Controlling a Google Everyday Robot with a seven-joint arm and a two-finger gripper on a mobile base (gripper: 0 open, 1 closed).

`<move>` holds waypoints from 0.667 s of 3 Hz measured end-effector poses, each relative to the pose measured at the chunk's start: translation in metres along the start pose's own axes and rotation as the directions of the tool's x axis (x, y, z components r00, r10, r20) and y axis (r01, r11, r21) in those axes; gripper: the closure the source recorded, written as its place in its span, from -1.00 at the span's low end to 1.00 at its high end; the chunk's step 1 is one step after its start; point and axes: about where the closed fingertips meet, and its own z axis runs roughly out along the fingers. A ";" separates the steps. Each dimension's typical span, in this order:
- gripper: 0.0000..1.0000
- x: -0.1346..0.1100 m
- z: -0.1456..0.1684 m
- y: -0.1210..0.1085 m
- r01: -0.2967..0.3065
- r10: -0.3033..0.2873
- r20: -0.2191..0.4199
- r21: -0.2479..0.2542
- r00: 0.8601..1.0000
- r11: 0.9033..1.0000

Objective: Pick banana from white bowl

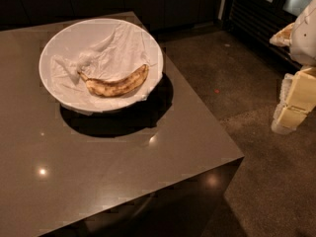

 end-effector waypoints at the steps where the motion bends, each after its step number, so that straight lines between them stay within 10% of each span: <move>1: -1.00 -0.002 -0.001 0.000 0.005 -0.005 -0.006 0.014 1.000 1.000; 2: -1.00 -0.013 0.006 0.000 0.031 -0.030 -0.075 0.001 0.997 1.000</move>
Offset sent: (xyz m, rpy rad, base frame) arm 0.0131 0.0234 -0.0149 -0.2101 0.0788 0.0172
